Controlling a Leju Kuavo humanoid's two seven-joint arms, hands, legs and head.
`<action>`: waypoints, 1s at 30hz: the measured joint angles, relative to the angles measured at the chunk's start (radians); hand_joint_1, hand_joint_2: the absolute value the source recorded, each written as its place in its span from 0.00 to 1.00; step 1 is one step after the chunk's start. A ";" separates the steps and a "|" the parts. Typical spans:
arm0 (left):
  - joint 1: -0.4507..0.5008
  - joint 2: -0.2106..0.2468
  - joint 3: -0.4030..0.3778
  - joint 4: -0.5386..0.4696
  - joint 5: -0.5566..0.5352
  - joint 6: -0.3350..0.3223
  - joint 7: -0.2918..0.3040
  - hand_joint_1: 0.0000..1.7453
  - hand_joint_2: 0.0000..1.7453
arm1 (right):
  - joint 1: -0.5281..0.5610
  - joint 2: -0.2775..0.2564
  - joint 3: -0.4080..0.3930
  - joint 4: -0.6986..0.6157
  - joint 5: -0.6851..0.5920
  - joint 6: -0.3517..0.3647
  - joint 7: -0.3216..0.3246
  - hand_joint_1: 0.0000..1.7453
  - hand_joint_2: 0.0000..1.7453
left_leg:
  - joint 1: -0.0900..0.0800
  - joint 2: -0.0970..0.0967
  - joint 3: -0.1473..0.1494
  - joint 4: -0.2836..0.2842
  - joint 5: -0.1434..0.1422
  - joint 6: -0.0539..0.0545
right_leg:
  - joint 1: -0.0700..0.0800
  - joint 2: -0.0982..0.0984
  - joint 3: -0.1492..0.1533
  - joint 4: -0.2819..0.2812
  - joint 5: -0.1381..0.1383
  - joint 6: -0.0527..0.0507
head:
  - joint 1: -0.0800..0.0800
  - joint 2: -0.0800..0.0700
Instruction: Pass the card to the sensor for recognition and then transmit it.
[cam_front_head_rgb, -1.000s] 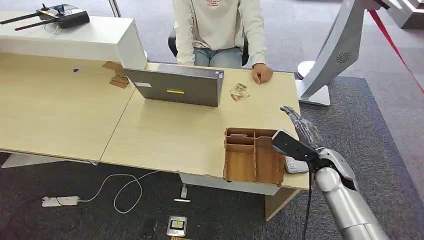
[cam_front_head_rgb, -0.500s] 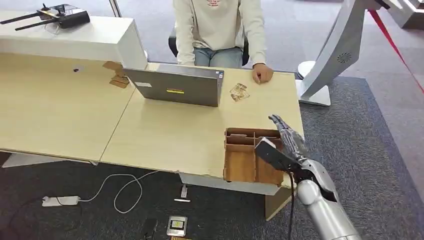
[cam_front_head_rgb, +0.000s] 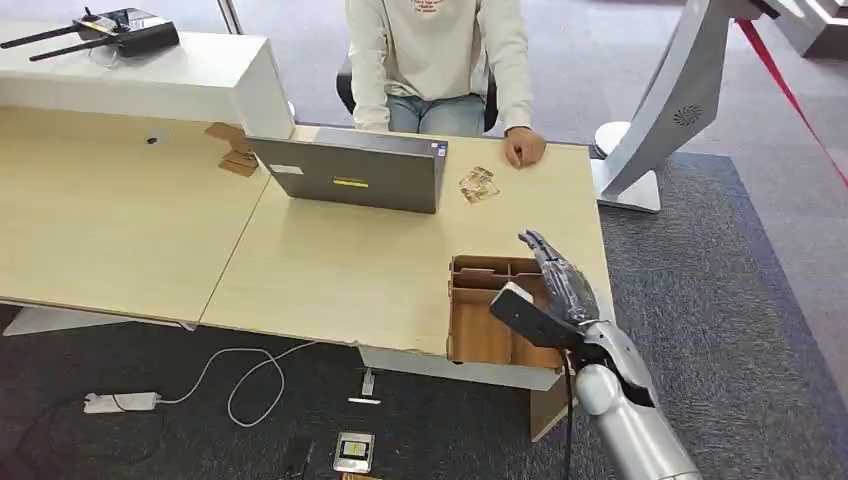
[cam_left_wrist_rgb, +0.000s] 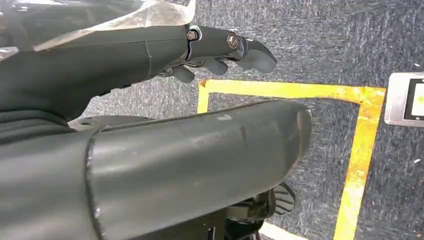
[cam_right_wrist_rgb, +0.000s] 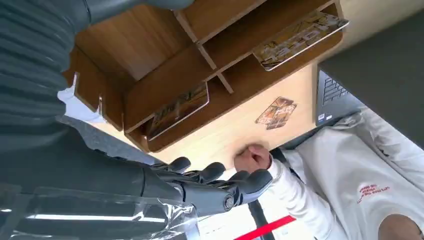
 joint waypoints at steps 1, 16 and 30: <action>0.000 0.000 0.000 0.000 -0.006 0.007 -0.002 0.00 0.00 | 0.000 0.000 0.000 0.000 0.000 -0.002 0.000 0.00 1.00 | 0.000 0.000 0.000 0.000 0.000 0.000 | 0.000 0.000 0.000 0.000 0.000 0.000 | 0.000 0.000; 0.000 0.003 0.000 0.000 0.001 -0.007 0.008 0.00 0.00 | -0.082 -0.033 -0.004 0.071 -0.043 0.029 -0.072 0.00 1.00 | 0.000 0.000 0.000 0.000 0.000 0.000 | -0.001 0.000 0.000 0.000 0.001 0.000 | 0.000 0.000; -0.004 -0.002 0.000 0.000 -0.011 0.009 0.019 0.00 0.00 | -0.136 -0.080 -0.011 0.156 -0.053 0.033 -0.097 0.00 1.00 | 0.000 0.000 0.000 0.000 0.000 0.000 | 0.000 0.000 0.000 0.000 0.001 0.000 | 0.000 0.000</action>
